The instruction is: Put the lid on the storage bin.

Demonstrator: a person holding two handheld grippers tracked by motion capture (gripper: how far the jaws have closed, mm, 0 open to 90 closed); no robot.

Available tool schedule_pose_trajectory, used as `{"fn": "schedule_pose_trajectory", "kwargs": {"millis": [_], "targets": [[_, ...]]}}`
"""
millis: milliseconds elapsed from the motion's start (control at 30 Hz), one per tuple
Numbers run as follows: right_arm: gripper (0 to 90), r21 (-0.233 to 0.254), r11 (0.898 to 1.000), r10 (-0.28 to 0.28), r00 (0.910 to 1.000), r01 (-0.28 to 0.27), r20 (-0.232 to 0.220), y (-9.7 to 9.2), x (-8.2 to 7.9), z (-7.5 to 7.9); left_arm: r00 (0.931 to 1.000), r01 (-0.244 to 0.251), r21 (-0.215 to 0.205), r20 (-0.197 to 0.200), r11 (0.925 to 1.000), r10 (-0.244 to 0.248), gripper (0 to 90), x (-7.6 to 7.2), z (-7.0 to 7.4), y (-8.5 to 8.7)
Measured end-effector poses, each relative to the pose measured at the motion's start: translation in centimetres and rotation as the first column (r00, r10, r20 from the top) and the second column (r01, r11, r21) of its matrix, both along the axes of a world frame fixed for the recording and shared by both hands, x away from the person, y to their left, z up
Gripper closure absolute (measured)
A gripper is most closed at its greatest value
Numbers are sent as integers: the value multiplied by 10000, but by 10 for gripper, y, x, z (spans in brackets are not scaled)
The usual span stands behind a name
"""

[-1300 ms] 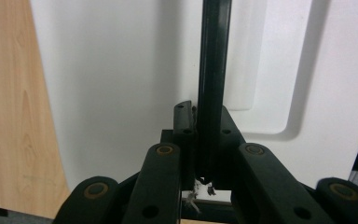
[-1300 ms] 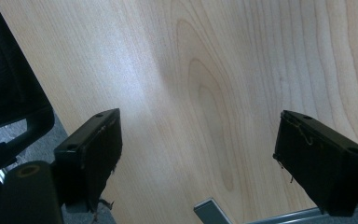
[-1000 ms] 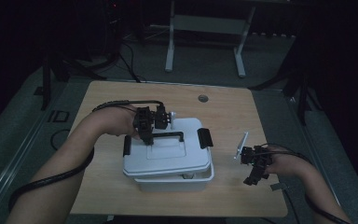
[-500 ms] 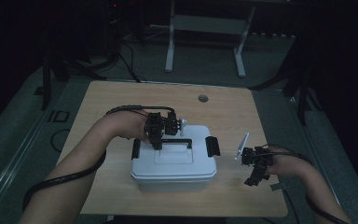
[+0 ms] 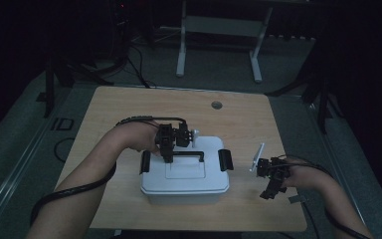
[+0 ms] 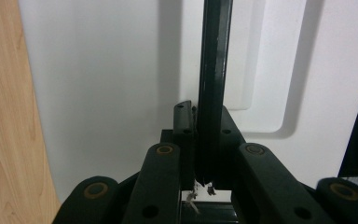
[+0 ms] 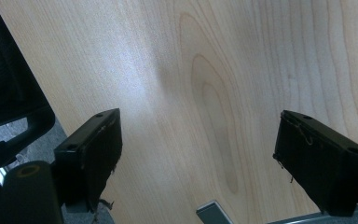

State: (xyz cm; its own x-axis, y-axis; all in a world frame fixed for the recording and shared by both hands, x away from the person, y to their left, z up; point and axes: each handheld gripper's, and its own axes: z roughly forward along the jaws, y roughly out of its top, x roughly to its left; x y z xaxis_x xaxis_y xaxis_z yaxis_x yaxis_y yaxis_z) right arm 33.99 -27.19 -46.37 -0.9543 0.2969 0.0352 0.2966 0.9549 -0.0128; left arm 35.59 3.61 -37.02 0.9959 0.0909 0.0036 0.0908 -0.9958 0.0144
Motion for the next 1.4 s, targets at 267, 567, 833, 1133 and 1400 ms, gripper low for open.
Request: {"fn": "schedule_pose_trajectory", "kwargs": {"millis": [267,567,833,1133,1400], "targets": [[146,27,10000,16,10000,-16,-8,1,0,0,10000,-79,-62,-12,10000,78,796,2,1,1],[146,-22,10000,77,10000,-77,23,4,1,2,9961,-793,-687,324,9945,817,147,9,8,18],[146,-29,9999,142,9999,-142,27,7,2,3,9941,-915,-696,527,9934,952,56,8,5,45],[146,-58,9999,131,9999,-130,58,9,4,6,9877,-1398,-972,572,9854,1458,24,5,-3,88],[146,-50,9999,132,9999,-132,69,11,5,7,9798,-1850,-1238,532,9749,1927,24,1,-8,115]]}}
